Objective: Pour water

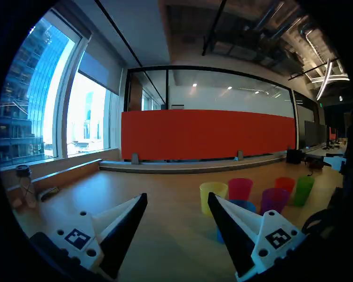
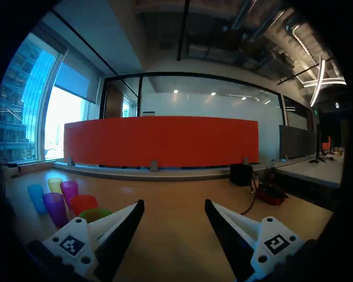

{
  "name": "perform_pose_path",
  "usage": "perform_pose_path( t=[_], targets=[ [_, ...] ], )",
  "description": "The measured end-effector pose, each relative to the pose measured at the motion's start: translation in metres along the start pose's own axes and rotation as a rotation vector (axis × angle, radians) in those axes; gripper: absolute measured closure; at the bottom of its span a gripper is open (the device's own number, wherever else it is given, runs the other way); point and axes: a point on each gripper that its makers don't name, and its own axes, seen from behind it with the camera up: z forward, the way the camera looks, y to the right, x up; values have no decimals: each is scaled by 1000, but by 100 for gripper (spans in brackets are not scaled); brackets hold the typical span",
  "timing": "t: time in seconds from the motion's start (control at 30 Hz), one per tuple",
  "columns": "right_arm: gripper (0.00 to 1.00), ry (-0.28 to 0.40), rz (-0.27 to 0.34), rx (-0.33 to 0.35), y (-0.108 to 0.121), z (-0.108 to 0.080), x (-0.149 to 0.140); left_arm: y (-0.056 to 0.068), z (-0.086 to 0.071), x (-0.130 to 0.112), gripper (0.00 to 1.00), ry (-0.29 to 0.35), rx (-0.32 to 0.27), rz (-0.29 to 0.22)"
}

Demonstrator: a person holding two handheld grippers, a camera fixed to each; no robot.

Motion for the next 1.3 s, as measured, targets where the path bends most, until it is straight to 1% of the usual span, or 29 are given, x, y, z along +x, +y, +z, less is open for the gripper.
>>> perform_pose_path(
  t=[0.47, 1.3],
  targets=[
    [1, -1, 0, 8, -4, -3, 0, -1, 0, -1, 4, 0, 0, 0],
    [0, -3, 0, 8, -3, -3, 0, 0, 0, 0, 4, 0, 0, 0]
  ],
)
